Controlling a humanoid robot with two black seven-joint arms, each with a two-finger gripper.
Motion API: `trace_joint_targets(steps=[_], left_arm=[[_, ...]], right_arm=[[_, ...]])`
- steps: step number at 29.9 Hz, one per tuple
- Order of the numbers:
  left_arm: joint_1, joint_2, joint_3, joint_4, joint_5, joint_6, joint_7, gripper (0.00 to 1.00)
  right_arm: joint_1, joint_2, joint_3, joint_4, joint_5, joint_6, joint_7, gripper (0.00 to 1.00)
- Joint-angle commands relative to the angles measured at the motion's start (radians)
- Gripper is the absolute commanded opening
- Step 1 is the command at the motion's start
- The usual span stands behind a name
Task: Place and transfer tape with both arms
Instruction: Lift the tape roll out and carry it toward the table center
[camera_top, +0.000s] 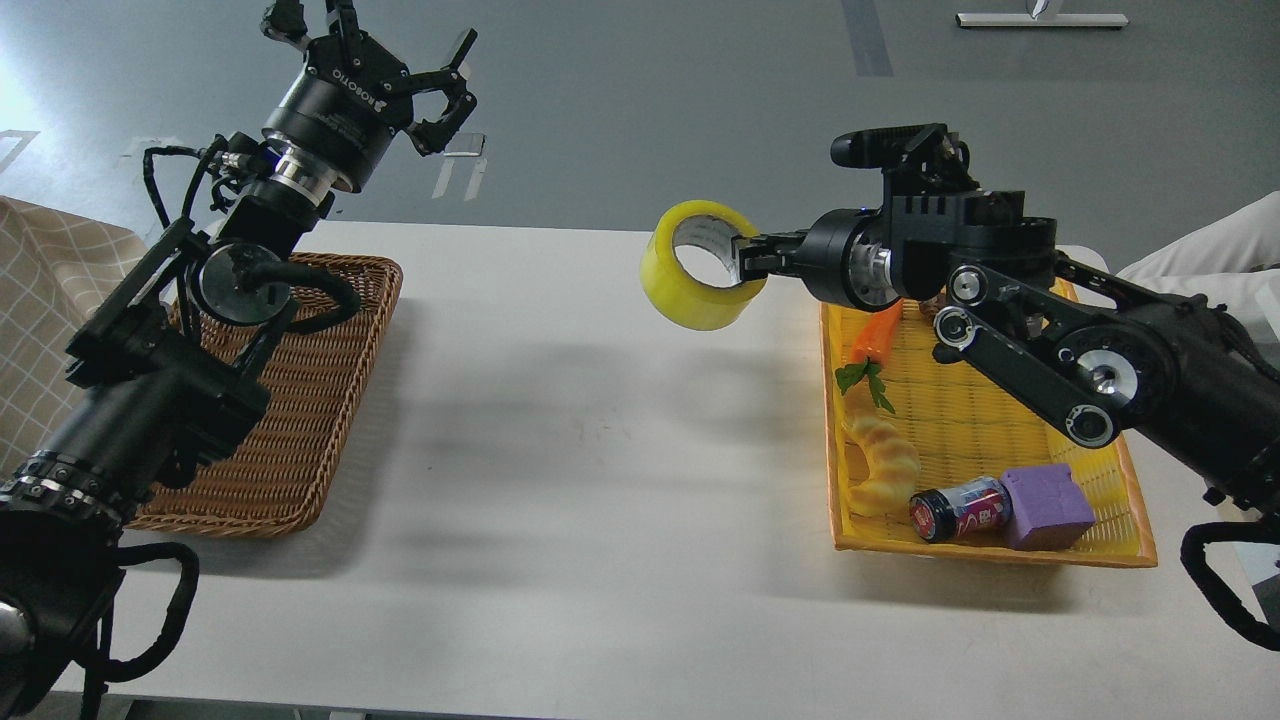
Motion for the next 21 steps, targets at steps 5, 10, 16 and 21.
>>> trace_joint_targets(steps=[5, 10, 16, 21], left_arm=[[0.000, -0.003, 0.004, 0.000, 0.000, 0.000, 0.000, 0.98], [0.002, -0.003, 0.004, 0.000, 0.000, 0.000, 0.000, 0.98], [0.002, 0.000, 0.002, 0.000, 0.000, 0.000, 0.000, 0.98], [0.002, -0.004, 0.002, 0.000, 0.000, 0.000, 0.000, 0.98]], right_arm=[[0.014, 0.115, -0.066, -0.090, 0.000, 0.000, 0.000, 0.00], [0.015, 0.198, -0.117, -0.129, -0.003, 0.000, 0.000, 0.00], [0.020, 0.210, -0.150, -0.185, -0.006, 0.000, 0.000, 0.00], [0.019, 0.210, -0.178, -0.196, -0.011, 0.000, 0.000, 0.00]])
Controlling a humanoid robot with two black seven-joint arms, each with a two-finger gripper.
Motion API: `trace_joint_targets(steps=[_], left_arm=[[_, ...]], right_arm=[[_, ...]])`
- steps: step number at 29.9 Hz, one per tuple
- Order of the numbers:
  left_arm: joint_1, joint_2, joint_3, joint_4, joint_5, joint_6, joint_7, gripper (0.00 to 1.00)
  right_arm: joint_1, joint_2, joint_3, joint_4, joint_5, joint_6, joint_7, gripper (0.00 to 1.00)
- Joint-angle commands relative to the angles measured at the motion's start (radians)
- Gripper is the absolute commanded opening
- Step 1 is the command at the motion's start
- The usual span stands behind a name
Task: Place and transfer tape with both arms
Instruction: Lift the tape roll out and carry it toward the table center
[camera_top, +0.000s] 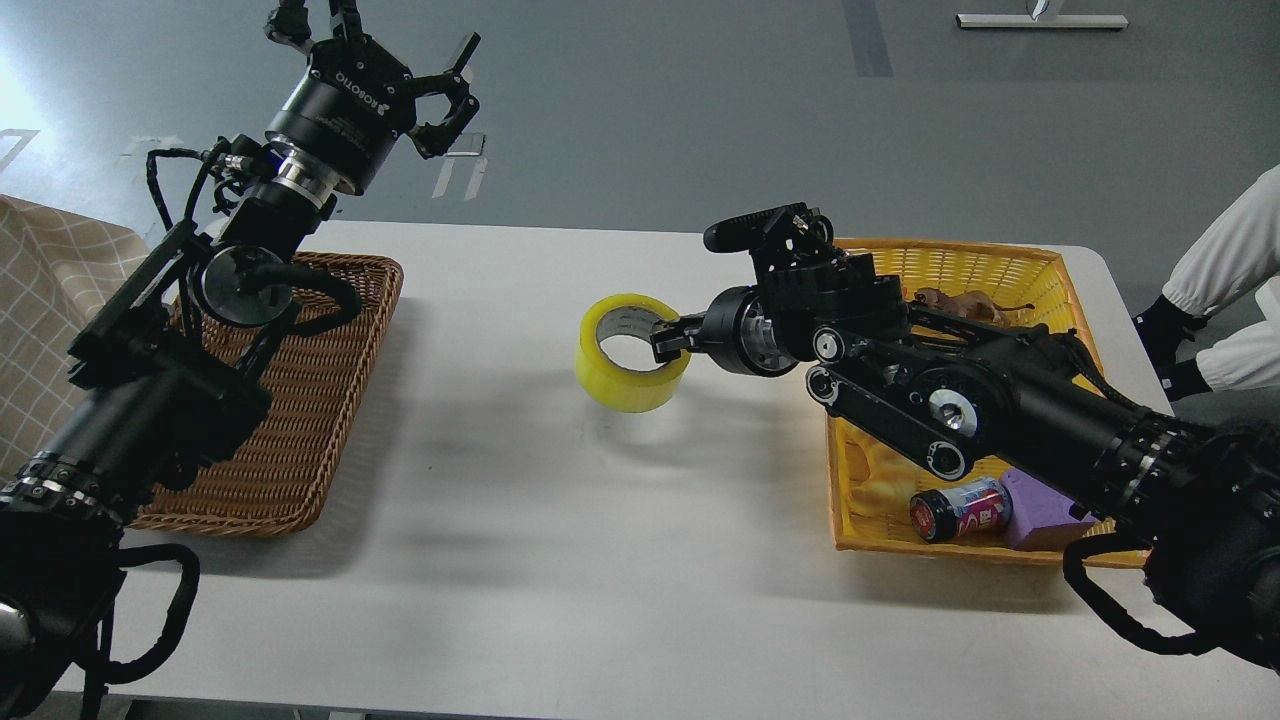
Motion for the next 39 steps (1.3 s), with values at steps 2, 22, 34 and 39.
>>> trace_joint_targets(steps=[2, 22, 34, 39], left_arm=[[0.000, -0.005, 0.000, 0.000, 0.000, 0.000, 0.000, 0.98], [0.003, -0.016, 0.000, -0.001, 0.000, 0.000, 0.000, 0.98], [0.005, -0.013, 0.001, 0.000, 0.000, 0.000, 0.000, 0.98], [0.006, -0.011, 0.000, -0.001, 0.000, 0.000, 0.000, 0.98]], right_arm=[[-0.004, 0.000, -0.023, -0.006, -0.001, 0.000, 0.000, 0.00], [-0.017, 0.000, -0.043, -0.056, 0.006, 0.000, 0.005, 0.00], [-0.037, 0.000, -0.046, -0.007, 0.009, 0.000, 0.005, 0.00], [-0.043, 0.000, -0.048, -0.003, 0.009, 0.000, 0.005, 0.00]])
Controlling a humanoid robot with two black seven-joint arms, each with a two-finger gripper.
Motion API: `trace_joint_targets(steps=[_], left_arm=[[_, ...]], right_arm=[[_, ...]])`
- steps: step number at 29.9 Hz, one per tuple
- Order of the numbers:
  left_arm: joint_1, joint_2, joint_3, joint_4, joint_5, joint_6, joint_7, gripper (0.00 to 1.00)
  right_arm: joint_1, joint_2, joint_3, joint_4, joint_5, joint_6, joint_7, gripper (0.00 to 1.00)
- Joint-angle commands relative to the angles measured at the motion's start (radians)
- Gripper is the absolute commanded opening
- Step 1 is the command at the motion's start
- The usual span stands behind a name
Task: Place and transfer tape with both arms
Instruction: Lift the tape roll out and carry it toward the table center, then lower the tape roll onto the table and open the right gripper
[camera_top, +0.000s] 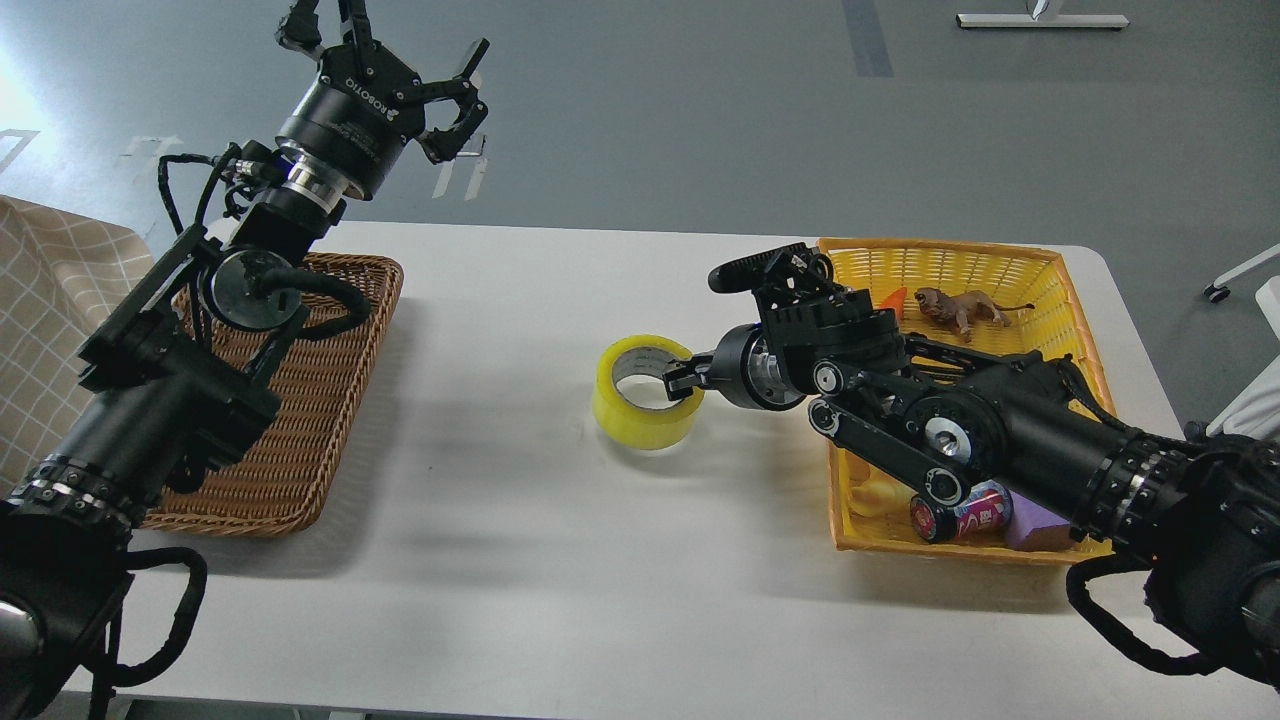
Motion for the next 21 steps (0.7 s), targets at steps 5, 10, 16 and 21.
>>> trace_joint_targets(steps=[5, 10, 16, 21], left_arm=[[0.002, 0.001, 0.000, 0.000, 0.000, 0.000, 0.000, 0.98], [0.002, -0.001, -0.002, -0.001, 0.000, 0.000, 0.000, 0.98], [0.002, -0.001, -0.002, -0.001, 0.000, 0.000, 0.000, 0.98], [0.002, -0.001, -0.002, -0.001, 0.000, 0.000, 0.000, 0.98]], right_arm=[[-0.010, 0.000, -0.002, 0.002, -0.003, 0.000, 0.000, 0.00], [-0.015, 0.000, -0.023, 0.000, -0.006, 0.000, 0.000, 0.00], [-0.015, 0.000, -0.043, -0.001, -0.009, 0.000, -0.002, 0.00], [-0.015, 0.000, -0.043, -0.003, -0.011, 0.000, -0.002, 0.00]])
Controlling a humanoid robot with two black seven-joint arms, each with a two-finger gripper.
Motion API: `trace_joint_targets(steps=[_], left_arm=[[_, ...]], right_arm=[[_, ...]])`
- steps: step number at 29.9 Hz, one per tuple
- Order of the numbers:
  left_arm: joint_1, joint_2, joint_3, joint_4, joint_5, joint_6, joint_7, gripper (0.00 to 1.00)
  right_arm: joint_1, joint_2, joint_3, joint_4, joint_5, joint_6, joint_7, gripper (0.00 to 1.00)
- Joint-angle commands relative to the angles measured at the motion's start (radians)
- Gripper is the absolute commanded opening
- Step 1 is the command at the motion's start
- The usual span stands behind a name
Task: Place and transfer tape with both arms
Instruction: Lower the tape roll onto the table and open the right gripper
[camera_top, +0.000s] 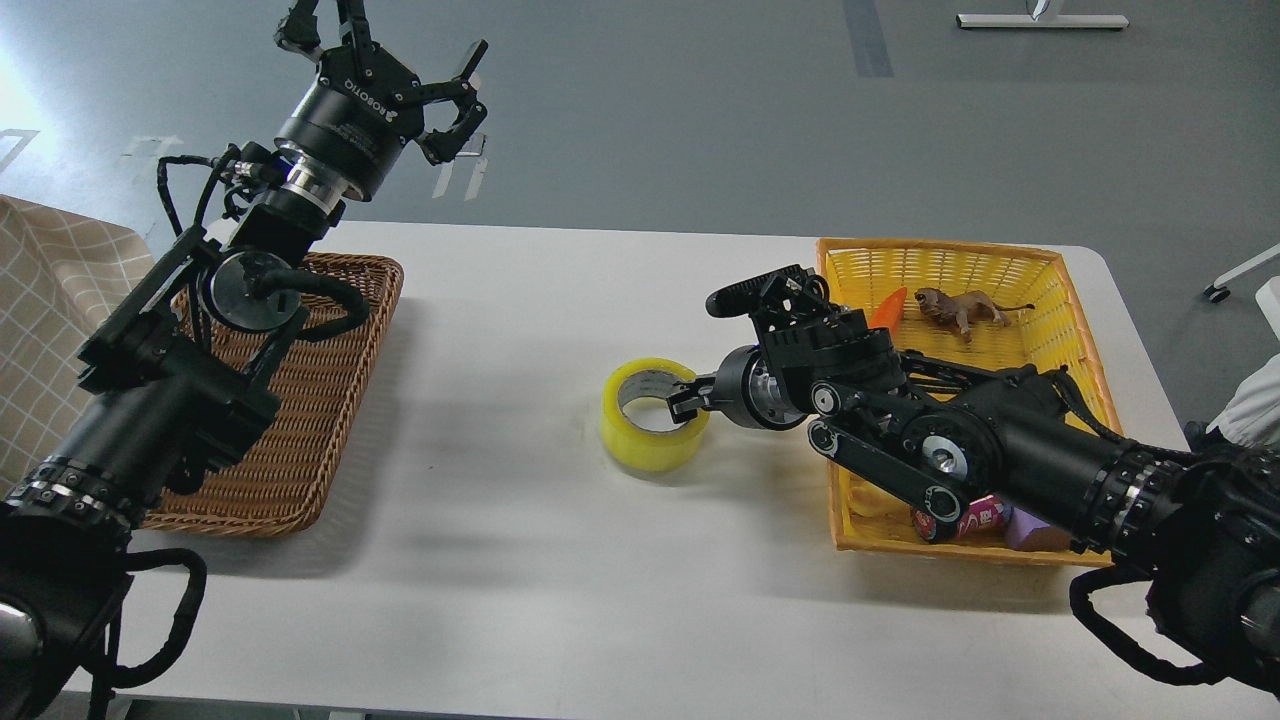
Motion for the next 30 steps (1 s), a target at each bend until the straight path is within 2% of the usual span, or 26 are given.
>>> trace_joint_targets(steps=[1, 6, 8, 9, 12, 14, 16, 17, 19, 20, 27, 30], left_arm=[[0.000, 0.002, 0.000, 0.000, 0.000, 0.000, 0.000, 0.98], [0.000, 0.000, 0.000, 0.000, 0.000, 0.000, 0.000, 0.98], [-0.002, 0.002, 0.000, 0.000, 0.000, 0.000, 0.000, 0.98], [-0.002, 0.002, 0.000, 0.000, 0.000, 0.000, 0.000, 0.98], [-0.003, 0.002, 0.000, 0.000, 0.000, 0.000, 0.000, 0.98], [-0.003, 0.002, -0.002, 0.000, 0.000, 0.000, 0.000, 0.98], [-0.003, 0.002, 0.000, 0.001, 0.000, 0.000, 0.000, 0.98], [-0.003, 0.003, 0.000, 0.000, 0.000, 0.000, 0.000, 0.98], [-0.003, 0.003, 0.000, 0.000, 0.000, 0.000, 0.000, 0.98], [-0.003, 0.003, 0.000, 0.000, 0.000, 0.000, 0.000, 0.98], [-0.003, 0.002, 0.000, 0.000, 0.000, 0.000, 0.000, 0.98], [-0.003, 0.002, 0.000, 0.000, 0.000, 0.000, 0.000, 0.98]], right_arm=[[0.000, 0.000, 0.000, -0.001, 0.000, 0.000, 0.000, 0.00], [0.000, 0.000, 0.000, 0.001, 0.000, 0.000, 0.000, 0.00], [0.002, 0.000, 0.000, 0.001, 0.001, 0.000, 0.000, 0.07], [0.002, 0.000, 0.000, 0.001, 0.001, 0.000, 0.000, 0.07], [0.002, 0.000, 0.001, 0.004, 0.006, 0.000, 0.000, 0.23], [0.002, 0.000, 0.003, 0.004, 0.007, 0.000, 0.000, 0.46], [0.002, 0.000, 0.003, 0.004, 0.009, 0.000, 0.000, 0.51], [0.003, 0.000, 0.004, 0.004, 0.009, 0.000, 0.000, 0.60], [0.003, 0.000, 0.009, 0.005, 0.010, 0.000, 0.000, 0.68], [0.005, 0.000, 0.011, 0.005, 0.010, 0.000, 0.000, 0.75], [0.006, 0.000, 0.014, 0.015, 0.010, 0.000, -0.002, 0.86], [0.014, 0.000, 0.015, 0.050, 0.012, 0.000, -0.002, 0.86]])
